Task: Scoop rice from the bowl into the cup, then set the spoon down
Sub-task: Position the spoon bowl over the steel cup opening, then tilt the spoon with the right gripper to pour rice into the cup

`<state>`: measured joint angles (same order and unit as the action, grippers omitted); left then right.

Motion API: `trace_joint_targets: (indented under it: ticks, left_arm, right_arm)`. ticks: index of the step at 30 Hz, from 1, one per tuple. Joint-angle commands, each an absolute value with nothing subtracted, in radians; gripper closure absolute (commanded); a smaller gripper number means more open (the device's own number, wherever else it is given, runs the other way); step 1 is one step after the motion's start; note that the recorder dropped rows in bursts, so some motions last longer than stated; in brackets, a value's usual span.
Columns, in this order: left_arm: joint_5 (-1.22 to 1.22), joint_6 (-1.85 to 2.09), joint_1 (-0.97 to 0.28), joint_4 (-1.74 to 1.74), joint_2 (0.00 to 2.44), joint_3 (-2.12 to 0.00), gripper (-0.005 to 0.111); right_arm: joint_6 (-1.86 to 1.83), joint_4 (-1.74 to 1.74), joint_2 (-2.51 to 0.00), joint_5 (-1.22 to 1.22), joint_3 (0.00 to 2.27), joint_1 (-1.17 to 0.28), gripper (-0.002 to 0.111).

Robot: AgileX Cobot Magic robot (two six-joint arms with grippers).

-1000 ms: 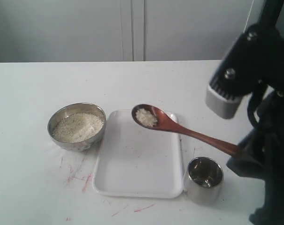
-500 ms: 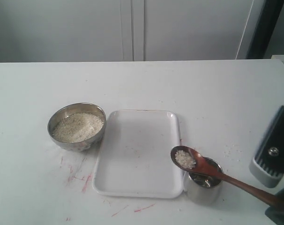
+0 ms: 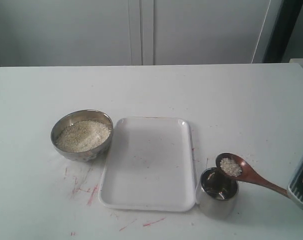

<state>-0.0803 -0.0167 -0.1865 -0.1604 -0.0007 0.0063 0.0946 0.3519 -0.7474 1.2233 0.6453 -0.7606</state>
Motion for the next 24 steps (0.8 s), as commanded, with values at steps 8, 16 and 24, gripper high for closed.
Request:
trace_joint_targets:
  ticks: [8, 16, 24]
  left_arm:
    - [-0.076, -0.019, -0.188, -0.171, 0.000, 0.000, 0.092]
    - [-0.076, -0.019, -0.188, -0.171, 0.000, 0.000, 0.092]
    - [-0.076, -0.019, -0.188, -0.171, 0.000, 0.000, 0.092]
  right_arm:
    - [0.086, 0.402, -0.738, 1.221, 0.588, -0.755, 0.108]
    - [0.052, 0.487, -0.831, 1.199, 0.587, -0.755, 0.108]
    - [0.052, 0.496, -0.931, 1.137, 0.587, -0.755, 0.108]
